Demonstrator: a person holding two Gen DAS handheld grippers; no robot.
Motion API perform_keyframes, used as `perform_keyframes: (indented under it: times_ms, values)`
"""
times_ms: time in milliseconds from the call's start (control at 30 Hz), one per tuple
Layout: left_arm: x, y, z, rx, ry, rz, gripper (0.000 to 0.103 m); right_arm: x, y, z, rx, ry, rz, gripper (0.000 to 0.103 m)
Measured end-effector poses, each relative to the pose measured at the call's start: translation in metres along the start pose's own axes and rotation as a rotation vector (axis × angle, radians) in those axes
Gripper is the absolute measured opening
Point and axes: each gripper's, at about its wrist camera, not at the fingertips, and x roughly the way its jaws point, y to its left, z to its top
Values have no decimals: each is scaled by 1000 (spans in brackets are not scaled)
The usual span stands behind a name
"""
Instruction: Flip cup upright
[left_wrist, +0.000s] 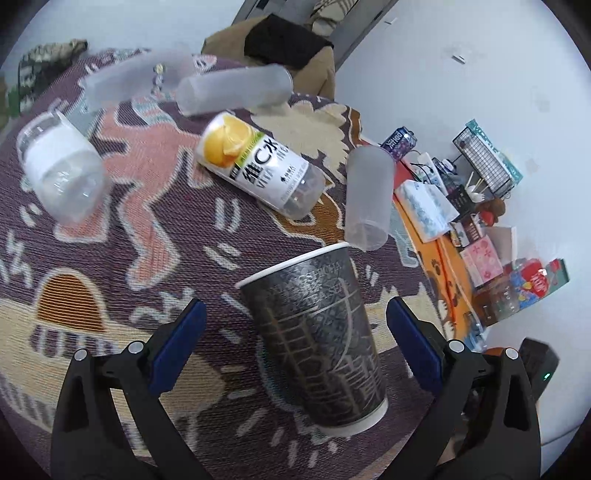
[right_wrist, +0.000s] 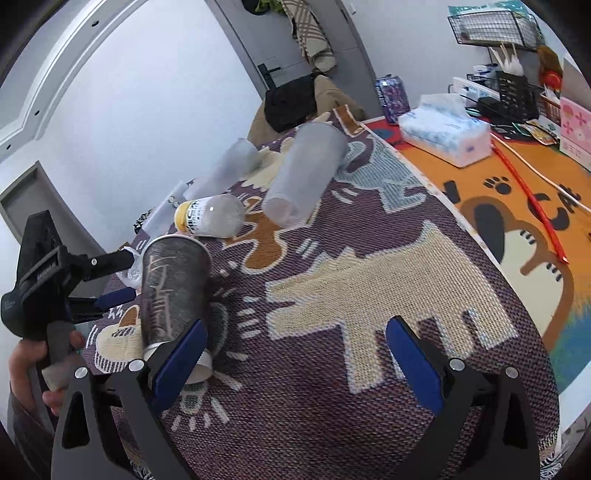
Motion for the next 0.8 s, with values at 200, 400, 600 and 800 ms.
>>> perform_keyframes:
  times_ms: [200,400,600,800]
  values:
    - [28,10,8,-87,72,-58,94,0,-3,-3,1,0,-8,95]
    - [59,16,8,-159,172,-103,93,-2,-6,-5,7,0,-19,95]
    - [52,8,9,-124,151,-89,83,-1,-8,-6,12,4,-19,95]
    - [16,-17,9,21,56,-32,82,1,-4,-6,3,2,-12,95]
